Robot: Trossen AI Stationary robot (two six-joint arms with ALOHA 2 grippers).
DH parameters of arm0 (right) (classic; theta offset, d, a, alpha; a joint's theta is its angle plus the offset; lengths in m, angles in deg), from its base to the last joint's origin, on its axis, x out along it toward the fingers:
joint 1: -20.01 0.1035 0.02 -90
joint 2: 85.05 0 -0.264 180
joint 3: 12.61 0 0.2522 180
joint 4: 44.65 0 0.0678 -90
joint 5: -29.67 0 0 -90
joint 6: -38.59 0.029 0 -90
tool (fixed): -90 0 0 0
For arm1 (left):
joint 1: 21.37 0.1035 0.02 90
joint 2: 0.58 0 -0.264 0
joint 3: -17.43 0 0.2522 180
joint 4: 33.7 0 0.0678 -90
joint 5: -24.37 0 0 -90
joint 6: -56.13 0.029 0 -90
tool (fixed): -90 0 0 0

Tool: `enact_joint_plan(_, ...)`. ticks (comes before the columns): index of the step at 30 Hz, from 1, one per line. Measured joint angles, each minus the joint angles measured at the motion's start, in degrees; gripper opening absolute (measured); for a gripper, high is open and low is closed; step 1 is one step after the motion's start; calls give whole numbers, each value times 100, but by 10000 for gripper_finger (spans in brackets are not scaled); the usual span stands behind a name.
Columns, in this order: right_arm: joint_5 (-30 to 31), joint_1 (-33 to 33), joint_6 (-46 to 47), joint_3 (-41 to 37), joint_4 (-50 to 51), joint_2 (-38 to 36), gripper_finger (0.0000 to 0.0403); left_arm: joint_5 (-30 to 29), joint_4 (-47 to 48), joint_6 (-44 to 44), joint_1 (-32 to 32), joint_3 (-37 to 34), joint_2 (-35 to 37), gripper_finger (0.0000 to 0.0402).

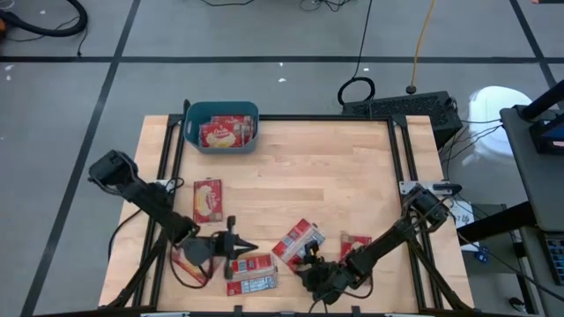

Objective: Sort popcorn bags into baskets
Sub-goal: Put the red popcorn bag into the blue bin

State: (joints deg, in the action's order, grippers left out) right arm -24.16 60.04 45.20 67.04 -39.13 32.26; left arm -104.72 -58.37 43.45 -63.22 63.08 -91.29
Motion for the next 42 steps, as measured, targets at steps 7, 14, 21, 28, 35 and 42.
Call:
enact_joint_plan(7,-25,-200,-143,-103,-50,-4,60,1,85,366,280,158,-119,14)
enact_joint_plan(14,-30,-401,-160,-115,-282,-4,10,52,396,502,502,132,-117,15)
enact_joint_plan(21,-56,-652,-723,-118,-998,-61,1,198,741,649,547,130,-117,63)
enact_joint_plan(28,-1042,-932,-701,-118,-1065,-79,1,162,919,701,525,128,-117,165)
enact_joint_plan(35,-1092,-880,-504,-118,-784,-81,53,153,1209,588,595,128,-117,208)
enact_joint_plan(42,-924,-838,-452,-113,-732,-81,156,153,1210,445,599,128,-117,209)
